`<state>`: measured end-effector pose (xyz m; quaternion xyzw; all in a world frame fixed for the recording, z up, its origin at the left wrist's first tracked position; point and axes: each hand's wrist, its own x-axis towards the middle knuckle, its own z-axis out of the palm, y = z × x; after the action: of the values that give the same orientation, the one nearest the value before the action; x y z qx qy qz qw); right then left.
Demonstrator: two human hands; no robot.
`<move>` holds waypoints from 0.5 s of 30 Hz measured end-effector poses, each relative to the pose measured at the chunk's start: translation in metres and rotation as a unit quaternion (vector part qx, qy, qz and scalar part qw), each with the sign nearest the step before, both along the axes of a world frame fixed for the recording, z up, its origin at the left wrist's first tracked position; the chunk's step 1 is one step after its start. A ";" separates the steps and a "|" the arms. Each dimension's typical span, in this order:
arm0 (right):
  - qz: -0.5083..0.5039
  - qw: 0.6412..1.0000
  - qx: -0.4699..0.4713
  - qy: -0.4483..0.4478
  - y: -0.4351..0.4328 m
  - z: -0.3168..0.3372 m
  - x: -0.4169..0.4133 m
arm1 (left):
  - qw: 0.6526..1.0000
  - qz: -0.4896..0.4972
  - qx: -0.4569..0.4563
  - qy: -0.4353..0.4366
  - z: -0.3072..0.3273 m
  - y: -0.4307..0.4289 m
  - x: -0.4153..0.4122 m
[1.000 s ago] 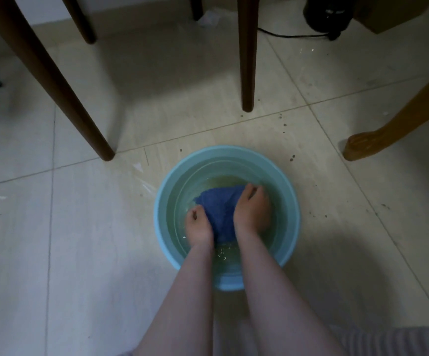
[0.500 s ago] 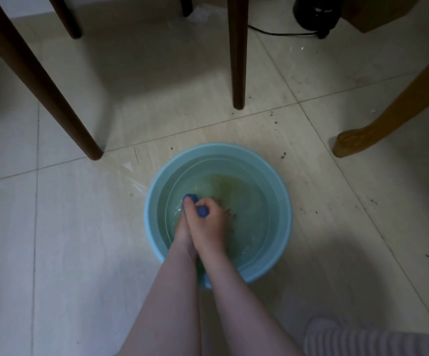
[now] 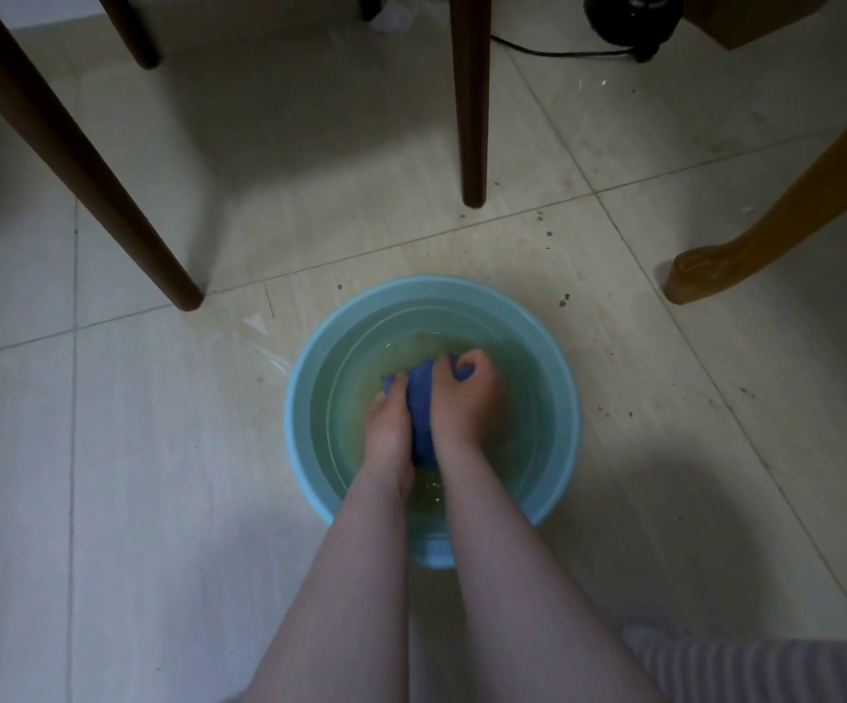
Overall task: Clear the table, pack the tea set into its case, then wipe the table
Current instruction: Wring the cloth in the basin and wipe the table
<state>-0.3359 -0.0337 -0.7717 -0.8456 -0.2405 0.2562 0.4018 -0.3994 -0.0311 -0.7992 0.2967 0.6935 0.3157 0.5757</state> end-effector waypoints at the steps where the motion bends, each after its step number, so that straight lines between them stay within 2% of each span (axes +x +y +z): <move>1: 0.011 0.999 -0.035 -0.020 -0.001 -0.002 0.004 | 1.000 -0.001 0.005 0.017 0.002 0.001 0.000; 5: 0.101 0.956 -0.260 -0.095 -0.016 -0.016 0.011 | 0.994 -0.038 -0.040 0.091 0.002 -0.003 -0.010; 7: 0.093 0.960 -0.262 -0.043 -0.023 -0.020 0.005 | 0.989 -0.047 -0.076 0.115 0.000 -0.009 -0.016; 9: 0.040 0.979 -0.159 0.120 -0.022 -0.020 0.002 | 0.986 -0.079 -0.088 0.120 0.004 -0.014 -0.014; 11: -0.004 0.960 -0.072 0.271 -0.022 -0.012 -0.002 | 0.993 -0.080 -0.076 0.049 0.012 -0.017 -0.009; 12: 0.005 0.951 -0.049 0.304 -0.022 -0.007 -0.003 | 0.995 -0.055 -0.081 -0.021 0.017 -0.018 -0.006; 13: 0.028 0.953 -0.038 0.298 -0.021 -0.001 -0.005 | 0.991 -0.033 -0.092 -0.089 0.024 -0.018 -0.004; 15: 0.096 0.979 -0.050 0.170 -0.019 0.008 -0.004 | 0.974 -0.046 -0.121 -0.184 0.030 -0.019 -0.007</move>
<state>-0.3398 -0.0530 -0.7639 -0.7818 -0.2355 0.4455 0.3673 -0.4063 -0.0500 -0.7690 0.1932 0.5940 0.2522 0.7390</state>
